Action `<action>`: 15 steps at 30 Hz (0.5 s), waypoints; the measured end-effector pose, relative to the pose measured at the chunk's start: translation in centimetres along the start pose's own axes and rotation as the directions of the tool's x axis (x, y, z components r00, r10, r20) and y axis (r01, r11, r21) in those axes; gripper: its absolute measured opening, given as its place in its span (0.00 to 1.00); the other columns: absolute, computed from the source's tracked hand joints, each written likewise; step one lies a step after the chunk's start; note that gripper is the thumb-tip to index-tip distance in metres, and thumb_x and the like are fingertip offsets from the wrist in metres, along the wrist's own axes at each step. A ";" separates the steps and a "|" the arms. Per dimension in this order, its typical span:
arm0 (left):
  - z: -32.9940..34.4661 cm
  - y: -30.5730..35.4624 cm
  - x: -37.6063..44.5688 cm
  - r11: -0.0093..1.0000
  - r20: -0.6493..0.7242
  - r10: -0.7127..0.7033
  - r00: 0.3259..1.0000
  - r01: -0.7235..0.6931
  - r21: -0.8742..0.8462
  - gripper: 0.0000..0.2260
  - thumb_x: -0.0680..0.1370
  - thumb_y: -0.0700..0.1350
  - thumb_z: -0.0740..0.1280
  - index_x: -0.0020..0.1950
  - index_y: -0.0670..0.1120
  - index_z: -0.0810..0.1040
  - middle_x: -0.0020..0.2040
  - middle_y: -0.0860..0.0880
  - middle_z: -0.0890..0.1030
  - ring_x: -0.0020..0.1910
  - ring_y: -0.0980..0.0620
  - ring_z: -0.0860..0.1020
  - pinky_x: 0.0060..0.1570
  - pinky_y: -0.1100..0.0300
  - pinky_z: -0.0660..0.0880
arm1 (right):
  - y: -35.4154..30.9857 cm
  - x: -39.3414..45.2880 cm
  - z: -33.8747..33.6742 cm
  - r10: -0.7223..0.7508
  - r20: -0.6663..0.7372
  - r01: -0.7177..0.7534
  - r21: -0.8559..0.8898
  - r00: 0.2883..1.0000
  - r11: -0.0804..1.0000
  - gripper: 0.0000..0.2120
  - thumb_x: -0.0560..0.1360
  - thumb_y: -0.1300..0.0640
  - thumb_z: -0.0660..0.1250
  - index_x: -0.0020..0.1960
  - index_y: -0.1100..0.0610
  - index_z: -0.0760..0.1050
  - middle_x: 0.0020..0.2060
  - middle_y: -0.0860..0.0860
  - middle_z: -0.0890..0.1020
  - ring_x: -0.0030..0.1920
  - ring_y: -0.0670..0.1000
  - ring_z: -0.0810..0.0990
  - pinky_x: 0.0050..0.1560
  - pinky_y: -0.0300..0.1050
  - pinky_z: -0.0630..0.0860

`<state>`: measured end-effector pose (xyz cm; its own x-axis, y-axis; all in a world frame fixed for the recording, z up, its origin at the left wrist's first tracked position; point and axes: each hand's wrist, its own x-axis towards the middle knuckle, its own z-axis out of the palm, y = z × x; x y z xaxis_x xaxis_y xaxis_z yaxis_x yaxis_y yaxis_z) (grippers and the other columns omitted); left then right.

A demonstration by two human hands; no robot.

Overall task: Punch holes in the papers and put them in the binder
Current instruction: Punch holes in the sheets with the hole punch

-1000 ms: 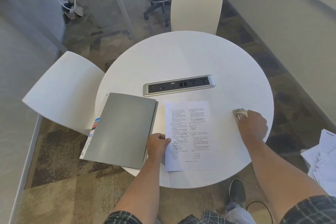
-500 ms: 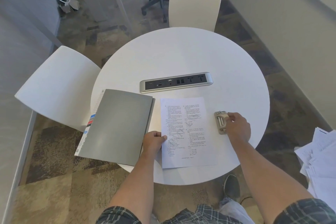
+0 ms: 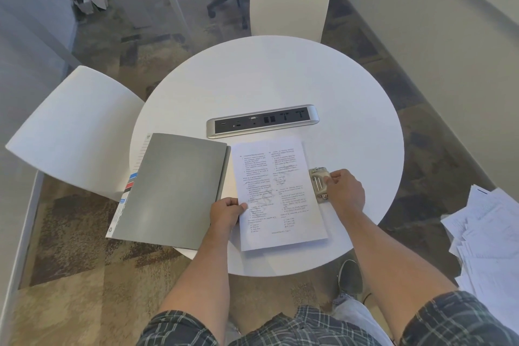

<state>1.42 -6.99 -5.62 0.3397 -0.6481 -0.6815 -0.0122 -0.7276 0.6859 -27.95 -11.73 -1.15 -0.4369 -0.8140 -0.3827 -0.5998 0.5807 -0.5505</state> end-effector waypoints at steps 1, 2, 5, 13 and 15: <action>0.0 -0.1 0.0 1.000 -0.004 -0.003 1.000 0.003 -0.006 0.04 0.73 0.34 0.76 0.43 0.37 0.82 0.43 0.39 0.87 0.39 0.43 0.82 0.47 0.45 0.82 | 0.0 -0.1 0.1 -0.005 0.002 0.005 0.001 1.000 1.000 0.08 0.80 0.50 0.66 0.56 0.53 0.77 0.48 0.48 0.84 0.45 0.52 0.77 0.43 0.45 0.70; 0.0 -0.1 0.0 1.000 -0.009 -0.006 1.000 0.006 -0.009 0.03 0.73 0.34 0.76 0.43 0.37 0.82 0.43 0.39 0.87 0.39 0.43 0.82 0.48 0.45 0.82 | 0.0 -0.3 0.1 -0.011 0.004 0.011 0.006 1.000 1.000 0.08 0.80 0.50 0.66 0.55 0.53 0.77 0.48 0.48 0.84 0.45 0.52 0.78 0.43 0.45 0.70; 0.2 -0.2 -0.1 1.000 -0.023 0.003 1.000 -0.004 -0.012 0.03 0.73 0.35 0.76 0.43 0.36 0.83 0.43 0.40 0.87 0.38 0.44 0.82 0.45 0.49 0.81 | 0.0 -0.6 0.4 -0.028 0.009 0.028 0.008 1.000 1.000 0.06 0.80 0.51 0.65 0.53 0.52 0.75 0.46 0.49 0.84 0.45 0.54 0.80 0.42 0.47 0.71; 0.7 0.0 -0.6 0.999 -0.055 0.035 0.998 -0.034 0.020 0.03 0.74 0.35 0.75 0.42 0.38 0.82 0.40 0.45 0.86 0.37 0.47 0.82 0.38 0.59 0.76 | -0.2 -0.7 0.4 -0.037 0.027 0.037 -0.005 0.999 0.999 0.06 0.79 0.51 0.65 0.53 0.52 0.75 0.45 0.51 0.83 0.47 0.56 0.81 0.43 0.48 0.74; 0.9 0.0 -0.8 0.999 -0.066 0.043 0.997 -0.041 0.032 0.04 0.74 0.36 0.75 0.41 0.39 0.82 0.40 0.45 0.85 0.36 0.48 0.81 0.36 0.61 0.74 | -0.1 -0.6 0.5 -0.053 0.033 0.053 -0.017 0.998 0.998 0.06 0.79 0.51 0.64 0.53 0.52 0.74 0.46 0.51 0.83 0.47 0.57 0.81 0.44 0.49 0.75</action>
<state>0.32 -6.66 -5.35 0.3999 -0.6629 -0.6329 -0.0565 -0.7071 0.7049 -27.29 -11.32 -1.19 -0.3824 -0.8434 -0.3774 -0.6333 0.5366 -0.5576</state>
